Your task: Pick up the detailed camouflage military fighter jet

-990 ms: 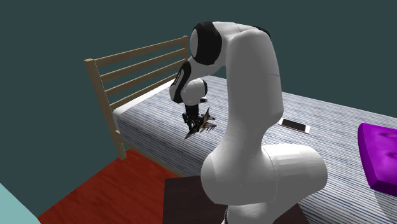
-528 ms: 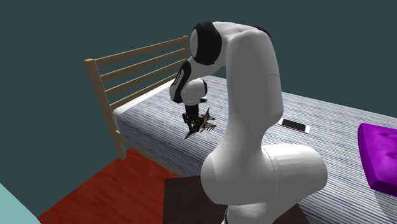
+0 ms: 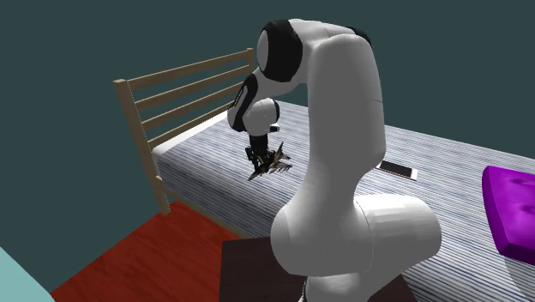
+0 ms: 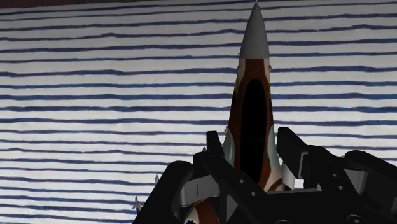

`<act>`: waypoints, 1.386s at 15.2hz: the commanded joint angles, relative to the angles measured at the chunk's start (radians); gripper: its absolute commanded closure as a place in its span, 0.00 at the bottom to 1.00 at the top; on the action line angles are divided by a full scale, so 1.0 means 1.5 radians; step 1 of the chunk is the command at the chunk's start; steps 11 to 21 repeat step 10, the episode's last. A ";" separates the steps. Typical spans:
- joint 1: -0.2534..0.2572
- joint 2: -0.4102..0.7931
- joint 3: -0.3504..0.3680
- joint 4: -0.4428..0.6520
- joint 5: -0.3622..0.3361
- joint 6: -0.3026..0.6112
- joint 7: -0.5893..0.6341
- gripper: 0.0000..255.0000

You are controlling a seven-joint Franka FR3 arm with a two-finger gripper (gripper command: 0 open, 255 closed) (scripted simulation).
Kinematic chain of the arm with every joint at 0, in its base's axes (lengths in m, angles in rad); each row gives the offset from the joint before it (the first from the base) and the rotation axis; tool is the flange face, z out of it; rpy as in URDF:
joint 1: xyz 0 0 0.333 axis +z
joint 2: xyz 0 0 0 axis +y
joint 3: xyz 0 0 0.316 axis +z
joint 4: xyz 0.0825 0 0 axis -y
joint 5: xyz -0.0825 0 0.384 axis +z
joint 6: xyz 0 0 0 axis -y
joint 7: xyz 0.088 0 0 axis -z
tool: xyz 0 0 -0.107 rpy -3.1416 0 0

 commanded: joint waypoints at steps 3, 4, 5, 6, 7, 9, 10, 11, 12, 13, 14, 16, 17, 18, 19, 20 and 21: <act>-0.003 -0.027 0.004 -0.003 0.006 -0.024 -0.004 1.00; -0.004 -0.034 0.005 -0.003 0.008 -0.030 -0.006 1.00; -0.005 -0.040 0.006 -0.003 0.009 -0.036 -0.007 1.00; -0.005 -0.047 0.007 -0.003 0.011 -0.043 -0.008 1.00; -0.006 -0.053 0.008 -0.003 0.012 -0.049 -0.009 1.00; -0.007 -0.060 0.009 -0.003 0.014 -0.057 -0.010 1.00; -0.007 -0.060 0.009 -0.003 0.014 -0.057 -0.010 1.00; -0.007 -0.060 0.009 -0.003 0.014 -0.057 -0.010 1.00; -0.007 -0.060 0.009 -0.003 0.014 -0.057 -0.010 1.00; -0.007 -0.060 0.009 -0.003 0.014 -0.057 -0.010 1.00; -0.007 -0.060 0.009 -0.003 0.014 -0.057 -0.010 1.00; -0.007 -0.060 0.009 -0.003 0.014 -0.057 -0.010 1.00; -0.007 -0.060 0.009 -0.003 0.014 -0.057 -0.010 1.00; -0.007 -0.060 0.009 -0.003 0.014 -0.057 -0.010 1.00; -0.007 -0.060 0.009 -0.003 0.014 -0.057 -0.010 1.00; -0.007 -0.060 0.009 -0.003 0.014 -0.057 -0.010 1.00; -0.007 -0.060 0.009 -0.003 0.014 -0.057 -0.010 1.00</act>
